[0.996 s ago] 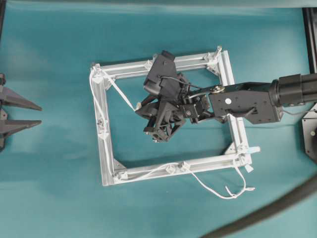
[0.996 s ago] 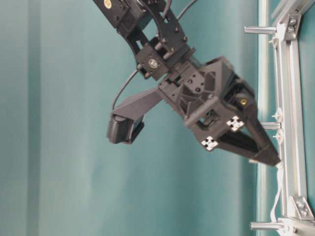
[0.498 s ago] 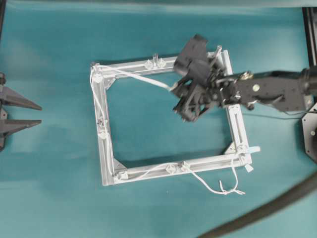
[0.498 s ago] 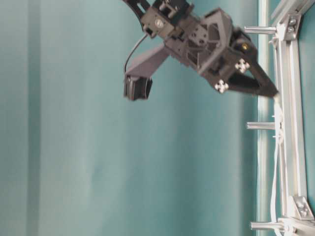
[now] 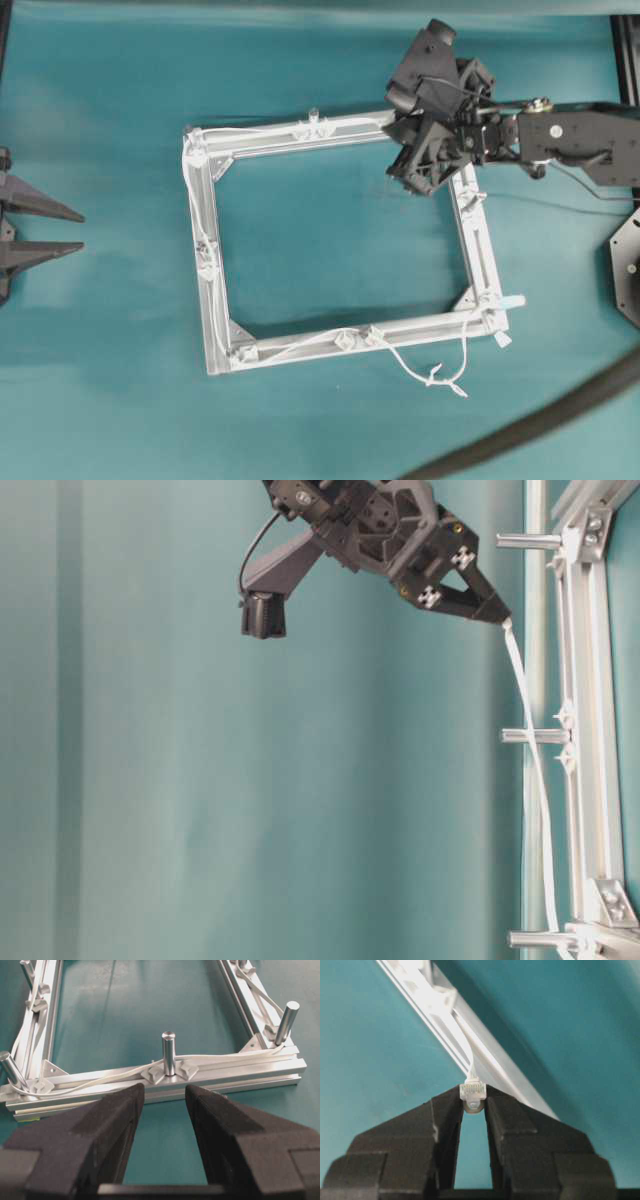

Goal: Move the cable alternately left and right between 8 pins so it hooks onto each one.
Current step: 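Pull the cable to the upper right corner and outside the frame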

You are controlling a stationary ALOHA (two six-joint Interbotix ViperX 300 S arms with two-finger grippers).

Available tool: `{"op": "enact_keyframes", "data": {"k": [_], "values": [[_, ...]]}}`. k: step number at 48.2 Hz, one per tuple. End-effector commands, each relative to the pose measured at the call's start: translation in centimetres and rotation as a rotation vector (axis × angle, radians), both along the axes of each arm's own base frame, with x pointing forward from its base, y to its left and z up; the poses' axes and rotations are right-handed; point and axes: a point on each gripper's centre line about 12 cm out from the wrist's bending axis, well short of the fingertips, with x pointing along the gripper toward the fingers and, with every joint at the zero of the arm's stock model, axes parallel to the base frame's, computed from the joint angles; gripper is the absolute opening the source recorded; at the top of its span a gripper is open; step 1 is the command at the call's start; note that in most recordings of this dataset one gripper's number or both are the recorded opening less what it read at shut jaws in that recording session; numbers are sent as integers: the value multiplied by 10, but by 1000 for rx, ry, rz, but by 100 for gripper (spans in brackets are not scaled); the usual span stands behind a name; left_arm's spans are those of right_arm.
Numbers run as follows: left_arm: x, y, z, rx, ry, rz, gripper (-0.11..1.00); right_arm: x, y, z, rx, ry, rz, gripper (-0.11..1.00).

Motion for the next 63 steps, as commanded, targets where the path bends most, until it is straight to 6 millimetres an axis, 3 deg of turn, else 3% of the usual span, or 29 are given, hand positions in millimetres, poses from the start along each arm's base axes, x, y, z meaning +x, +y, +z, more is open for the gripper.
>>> {"op": "enact_keyframes", "data": {"k": [1, 31, 63], "values": [[3, 0, 11, 4, -24, -1, 51, -2, -7, 12, -29, -21, 1, 16], [3, 0, 10, 4, -23, -1, 51, -13, -38, 15, -93, -7, -14, 17], [3, 0, 11, 4, -26, -1, 51, -33, -58, 13, -146, 45, -42, 16]]}}
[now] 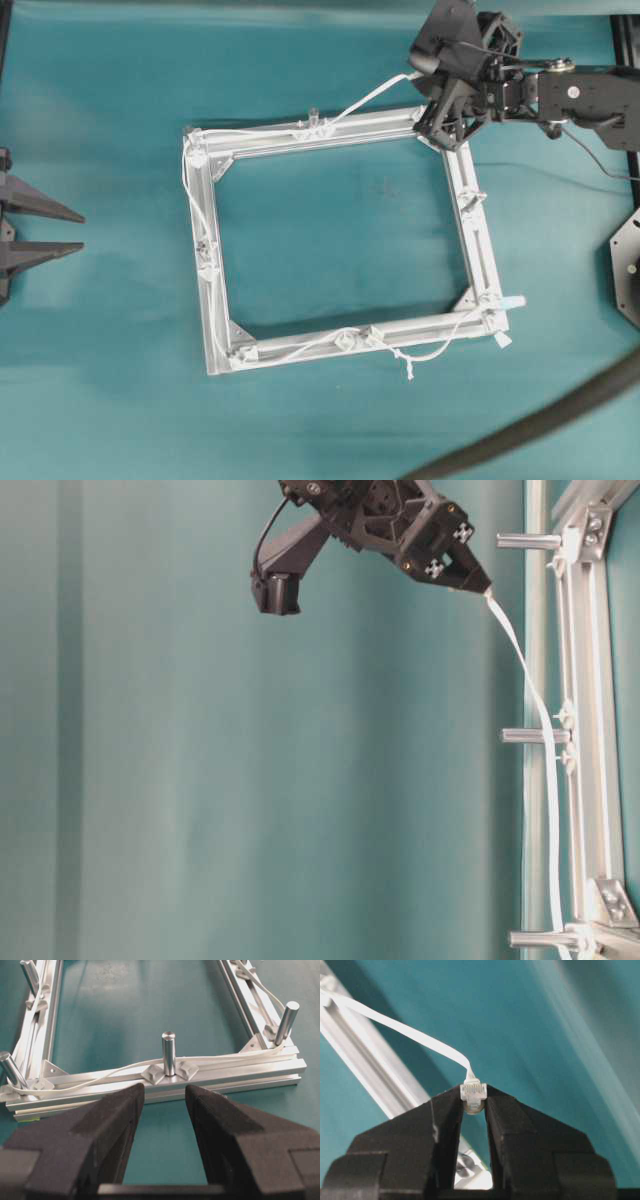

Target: Move the cable alternately left and right between 8 pins so it hooks onto each one.

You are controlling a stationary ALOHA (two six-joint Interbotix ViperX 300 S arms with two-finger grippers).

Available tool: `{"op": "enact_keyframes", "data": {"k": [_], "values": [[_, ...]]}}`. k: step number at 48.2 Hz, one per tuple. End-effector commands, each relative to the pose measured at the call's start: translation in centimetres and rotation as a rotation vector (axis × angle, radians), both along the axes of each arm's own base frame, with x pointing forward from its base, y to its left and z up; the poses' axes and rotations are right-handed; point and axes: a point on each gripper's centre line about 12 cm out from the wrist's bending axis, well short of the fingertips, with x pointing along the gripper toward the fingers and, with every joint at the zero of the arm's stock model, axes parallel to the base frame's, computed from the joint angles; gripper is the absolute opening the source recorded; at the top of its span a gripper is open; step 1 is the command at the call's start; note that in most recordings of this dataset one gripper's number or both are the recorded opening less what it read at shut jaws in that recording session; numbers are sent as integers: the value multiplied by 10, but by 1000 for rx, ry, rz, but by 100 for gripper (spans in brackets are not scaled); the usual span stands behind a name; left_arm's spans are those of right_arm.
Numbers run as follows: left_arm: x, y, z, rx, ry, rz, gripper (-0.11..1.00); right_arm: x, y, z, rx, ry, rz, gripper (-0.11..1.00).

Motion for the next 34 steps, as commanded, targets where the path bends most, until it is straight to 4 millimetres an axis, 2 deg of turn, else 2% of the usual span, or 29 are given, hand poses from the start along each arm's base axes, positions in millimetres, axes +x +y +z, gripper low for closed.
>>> {"op": "enact_keyframes", "data": {"k": [1, 15, 24, 34], "values": [[3, 0, 11, 4, -24, -1, 51, -3, -5, 13, -28, -21, -11, 17], [3, 0, 11, 7, -24, -1, 51, -25, -10, 12, -33, 19, -81, 17], [3, 0, 11, 4, -24, -1, 51, -48, -4, 6, -11, 19, -115, 17], [3, 0, 10, 4, -23, -1, 51, -58, 11, -3, 49, -34, -110, 17]]}}
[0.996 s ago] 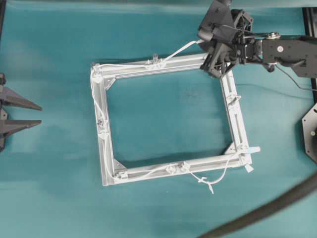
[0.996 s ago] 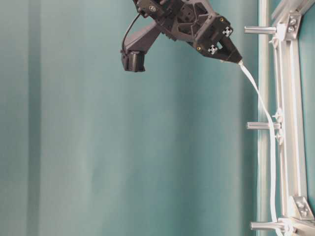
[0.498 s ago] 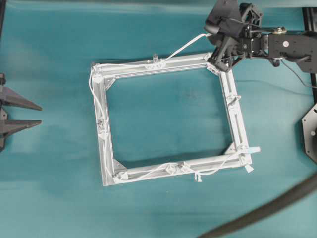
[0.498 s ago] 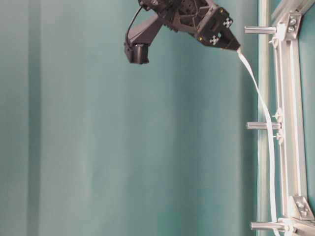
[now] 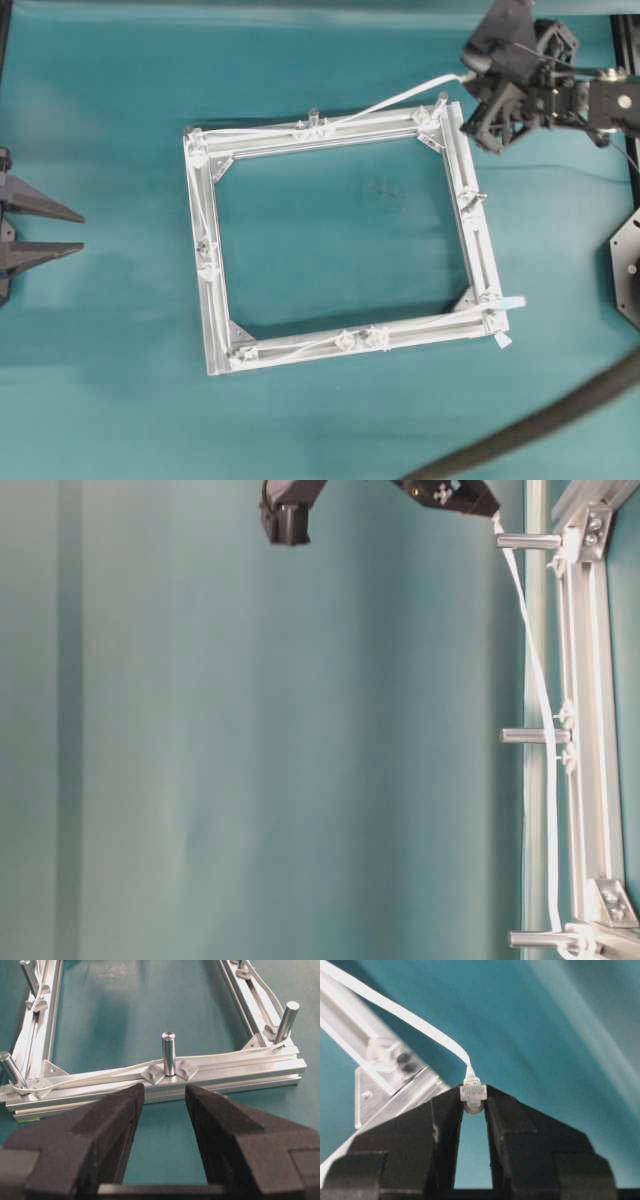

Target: Move the cable alternately left and right between 8 pins so it hooks onto each one.

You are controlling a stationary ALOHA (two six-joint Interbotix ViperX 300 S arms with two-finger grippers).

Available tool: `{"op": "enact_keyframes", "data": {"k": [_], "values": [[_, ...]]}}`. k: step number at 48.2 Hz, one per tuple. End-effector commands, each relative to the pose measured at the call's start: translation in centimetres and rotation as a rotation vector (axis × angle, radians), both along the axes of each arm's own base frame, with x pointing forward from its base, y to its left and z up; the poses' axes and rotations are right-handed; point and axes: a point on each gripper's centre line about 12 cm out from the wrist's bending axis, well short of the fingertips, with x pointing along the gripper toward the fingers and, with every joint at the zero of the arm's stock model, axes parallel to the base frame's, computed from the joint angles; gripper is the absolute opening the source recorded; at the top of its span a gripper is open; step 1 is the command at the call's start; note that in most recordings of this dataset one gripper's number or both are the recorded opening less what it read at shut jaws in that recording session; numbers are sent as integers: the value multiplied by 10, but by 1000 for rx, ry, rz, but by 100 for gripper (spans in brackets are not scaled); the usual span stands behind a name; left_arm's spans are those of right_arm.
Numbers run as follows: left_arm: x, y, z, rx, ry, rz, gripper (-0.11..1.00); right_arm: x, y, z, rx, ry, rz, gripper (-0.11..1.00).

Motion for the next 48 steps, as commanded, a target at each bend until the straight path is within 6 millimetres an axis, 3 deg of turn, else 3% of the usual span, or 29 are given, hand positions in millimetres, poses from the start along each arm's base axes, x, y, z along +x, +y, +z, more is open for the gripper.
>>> {"op": "enact_keyframes", "data": {"k": [1, 33, 48], "values": [[3, 0, 10, 4, -23, -1, 51, -1, 2, 5, 13, -51, -6, 17], [3, 0, 11, 4, -24, -1, 51, 7, 47, -7, 126, -183, 108, 16], [3, 0, 10, 4, -23, -1, 51, 5, 53, -11, 181, -226, 80, 17]]}}
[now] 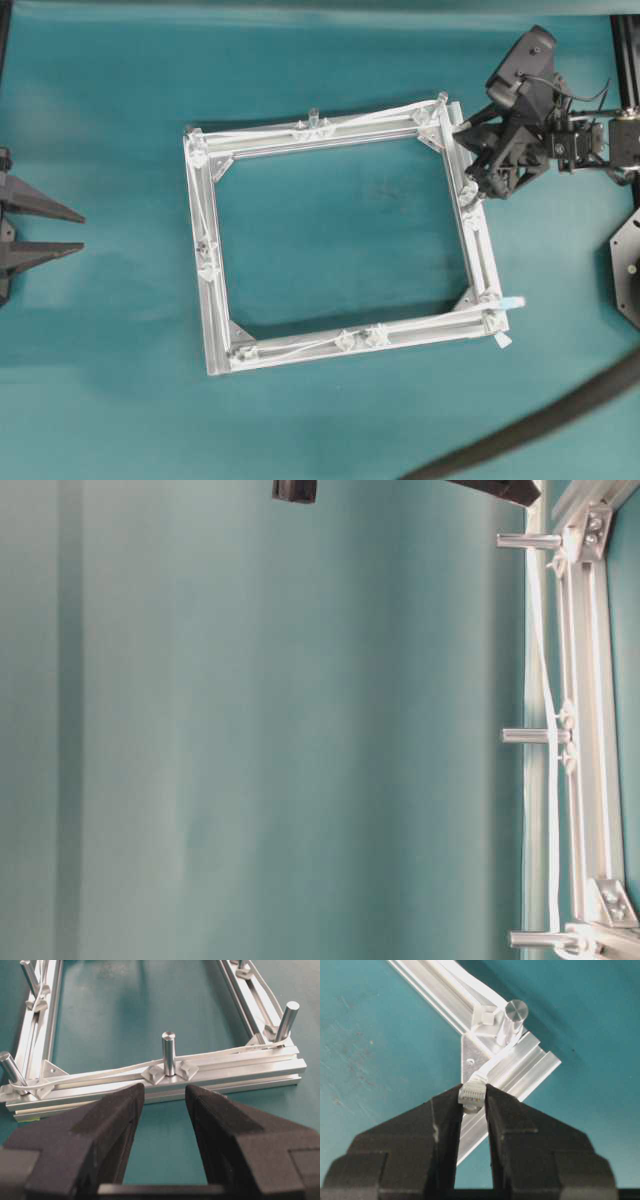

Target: Move the cable alternately left and right between 8 pins so it hooks onto each one.

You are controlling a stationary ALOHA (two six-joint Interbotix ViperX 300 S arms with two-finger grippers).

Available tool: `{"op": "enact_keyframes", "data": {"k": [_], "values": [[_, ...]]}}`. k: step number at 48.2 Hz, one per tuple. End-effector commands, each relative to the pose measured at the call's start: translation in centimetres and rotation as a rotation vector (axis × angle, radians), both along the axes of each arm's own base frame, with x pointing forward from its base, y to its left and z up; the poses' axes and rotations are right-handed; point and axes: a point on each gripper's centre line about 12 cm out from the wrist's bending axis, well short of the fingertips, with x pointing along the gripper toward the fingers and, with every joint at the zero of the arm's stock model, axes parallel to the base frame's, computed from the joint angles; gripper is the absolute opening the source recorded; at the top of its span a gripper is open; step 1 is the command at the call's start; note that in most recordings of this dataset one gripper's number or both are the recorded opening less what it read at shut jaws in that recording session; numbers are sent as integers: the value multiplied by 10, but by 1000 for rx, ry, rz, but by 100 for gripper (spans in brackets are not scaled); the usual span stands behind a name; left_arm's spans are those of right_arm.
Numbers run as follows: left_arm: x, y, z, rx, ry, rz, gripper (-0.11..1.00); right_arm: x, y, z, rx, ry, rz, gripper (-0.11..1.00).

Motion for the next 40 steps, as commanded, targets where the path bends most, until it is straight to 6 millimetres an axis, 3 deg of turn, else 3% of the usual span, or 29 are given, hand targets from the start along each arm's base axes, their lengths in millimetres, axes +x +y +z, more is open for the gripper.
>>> {"op": "enact_keyframes", "data": {"k": [1, 15, 22, 26, 40], "values": [[3, 0, 10, 4, -23, -2, 51, 4, 6, 5, -1, -29, 26, 16], [3, 0, 10, 4, -23, -1, 51, 3, 6, 5, 1, -30, 26, 18], [3, 0, 10, 4, -24, -1, 51, 3, 7, 5, 1, -29, 25, 49], [3, 0, 10, 4, -23, -1, 51, 3, 7, 6, -2, -32, 24, 57], [3, 0, 10, 4, -23, -1, 51, -9, 11, 25, -41, -94, 25, 58]]}}
